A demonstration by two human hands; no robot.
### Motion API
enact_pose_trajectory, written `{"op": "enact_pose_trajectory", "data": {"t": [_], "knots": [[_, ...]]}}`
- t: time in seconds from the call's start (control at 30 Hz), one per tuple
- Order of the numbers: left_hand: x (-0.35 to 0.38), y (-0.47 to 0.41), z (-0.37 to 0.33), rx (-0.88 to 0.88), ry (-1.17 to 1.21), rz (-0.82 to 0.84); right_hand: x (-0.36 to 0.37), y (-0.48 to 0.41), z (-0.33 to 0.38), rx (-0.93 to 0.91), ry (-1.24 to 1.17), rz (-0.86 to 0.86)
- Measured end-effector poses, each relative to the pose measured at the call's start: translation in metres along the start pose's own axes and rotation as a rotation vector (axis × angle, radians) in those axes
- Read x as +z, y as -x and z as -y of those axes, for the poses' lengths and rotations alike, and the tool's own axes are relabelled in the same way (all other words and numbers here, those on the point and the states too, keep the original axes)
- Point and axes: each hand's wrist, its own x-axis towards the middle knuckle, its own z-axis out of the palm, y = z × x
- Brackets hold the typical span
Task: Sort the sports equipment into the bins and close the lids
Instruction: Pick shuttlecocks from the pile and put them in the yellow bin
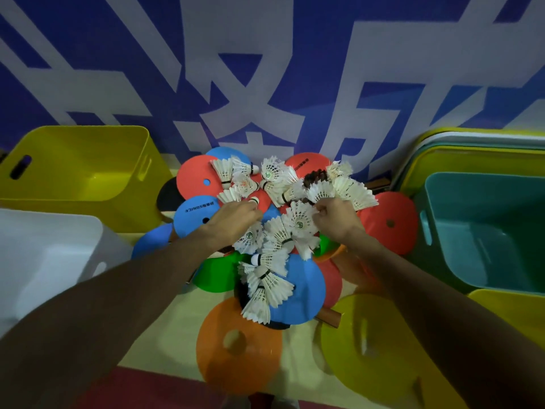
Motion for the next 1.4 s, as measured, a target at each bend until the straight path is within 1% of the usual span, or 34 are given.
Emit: {"op": "enact_pose_trajectory", "data": {"t": [0.1,0.23,0.33,0.43,0.53,0.63,0.73,0.83,0.93,1.07,1.17,1.4], "knots": [[-0.025,0.012,0.005,-0.023,0.077,-0.004,-0.013,-0.001,0.014,0.036,-0.135,-0.006],[-0.060,0.037,0.020,-0.132,0.265,-0.086,-0.027,-0.001,0.042,0.024,-0.222,-0.010],[-0.086,0.063,0.034,-0.202,0.366,-0.202,-0.031,-0.003,0.071,-0.017,-0.240,-0.016],[-0.103,0.098,0.055,-0.324,0.439,-0.343,-0.027,-0.004,0.104,-0.072,-0.236,0.020],[-0.108,0.128,0.083,-0.491,0.612,-0.454,-0.015,-0.009,0.132,-0.110,-0.224,0.059],[-0.106,0.144,0.109,-0.594,0.763,-0.528,-0.002,-0.020,0.163,-0.093,-0.267,0.096],[-0.101,0.154,0.137,-0.642,0.892,-0.570,0.012,-0.026,0.198,-0.071,-0.376,0.148],[-0.095,0.165,0.176,-0.685,1.032,-0.609,0.033,-0.037,0.235,-0.060,-0.426,0.120],[-0.086,0.178,0.220,-0.705,1.115,-0.648,0.058,-0.050,0.273,-0.041,-0.434,0.107],[-0.070,0.195,0.278,-0.736,1.122,-0.658,0.090,-0.063,0.328,-0.046,-0.486,0.112],[-0.059,0.205,0.308,-0.739,1.126,-0.650,0.111,-0.070,0.357,-0.045,-0.476,0.111],[-0.036,0.211,0.356,-0.767,1.193,-0.614,0.153,-0.090,0.383,0.047,-0.477,0.076]]}}
